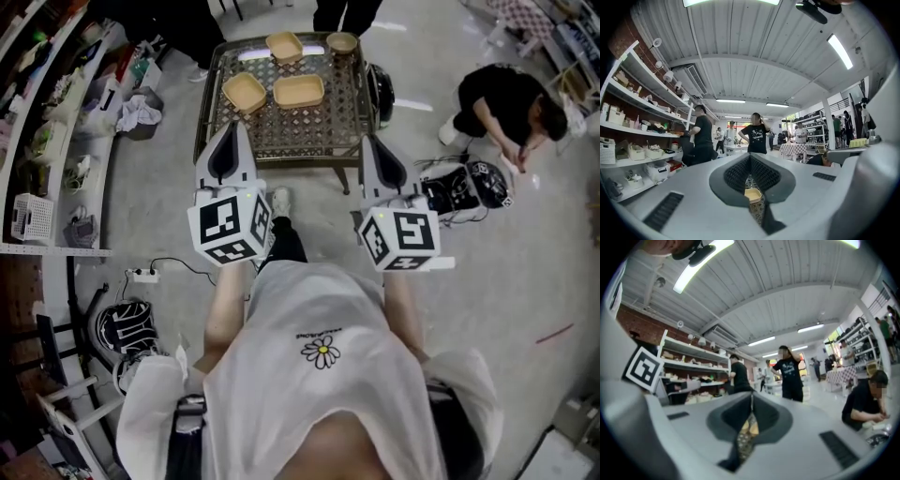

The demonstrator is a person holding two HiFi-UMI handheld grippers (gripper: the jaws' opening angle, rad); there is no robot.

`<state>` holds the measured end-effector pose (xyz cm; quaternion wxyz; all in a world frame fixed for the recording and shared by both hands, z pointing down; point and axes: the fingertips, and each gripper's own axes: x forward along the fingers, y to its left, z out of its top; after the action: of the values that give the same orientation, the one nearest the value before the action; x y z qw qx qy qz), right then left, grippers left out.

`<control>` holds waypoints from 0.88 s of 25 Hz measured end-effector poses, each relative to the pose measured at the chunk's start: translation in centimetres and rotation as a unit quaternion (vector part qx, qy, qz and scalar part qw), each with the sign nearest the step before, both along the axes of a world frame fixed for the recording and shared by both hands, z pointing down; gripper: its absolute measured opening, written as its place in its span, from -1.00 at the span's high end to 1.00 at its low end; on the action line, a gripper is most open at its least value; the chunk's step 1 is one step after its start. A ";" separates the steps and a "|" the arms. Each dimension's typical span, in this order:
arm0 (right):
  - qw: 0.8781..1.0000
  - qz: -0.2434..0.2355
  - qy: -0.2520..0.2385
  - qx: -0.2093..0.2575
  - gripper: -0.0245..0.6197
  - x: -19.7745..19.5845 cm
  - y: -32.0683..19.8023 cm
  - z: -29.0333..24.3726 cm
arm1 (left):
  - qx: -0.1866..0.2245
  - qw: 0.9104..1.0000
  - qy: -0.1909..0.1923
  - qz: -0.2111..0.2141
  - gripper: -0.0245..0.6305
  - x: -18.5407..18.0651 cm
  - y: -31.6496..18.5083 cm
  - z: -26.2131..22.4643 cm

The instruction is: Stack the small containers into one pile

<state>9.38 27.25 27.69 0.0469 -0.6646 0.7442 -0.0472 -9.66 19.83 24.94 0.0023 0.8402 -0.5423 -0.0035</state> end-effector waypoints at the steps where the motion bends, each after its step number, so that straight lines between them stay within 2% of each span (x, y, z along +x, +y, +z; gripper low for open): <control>1: 1.000 0.001 -0.001 0.003 0.82 0.0 -0.5 -0.3 | 0.003 1.000 0.001 0.001 0.85 0.0 -0.6 -0.3; 11: 1.000 -0.005 -0.020 0.012 0.82 -1.4 -8.2 -0.4 | 0.016 1.000 0.002 0.006 0.85 -1.2 -8.9 -0.3; 16: 1.000 0.001 -0.024 -0.008 0.82 -2.6 -15.6 0.6 | 0.012 1.000 -0.006 0.006 0.85 -2.8 -16.6 0.8; 22: 0.999 0.028 -0.021 -0.034 0.82 -4.1 -26.4 0.5 | 0.001 1.000 -0.018 0.022 0.85 -4.3 -28.4 1.2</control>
<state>5.24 0.85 28.18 0.0414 -0.6850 0.7224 -0.0847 -14.00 -8.57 26.14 -0.0085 0.8520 -0.5233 0.0111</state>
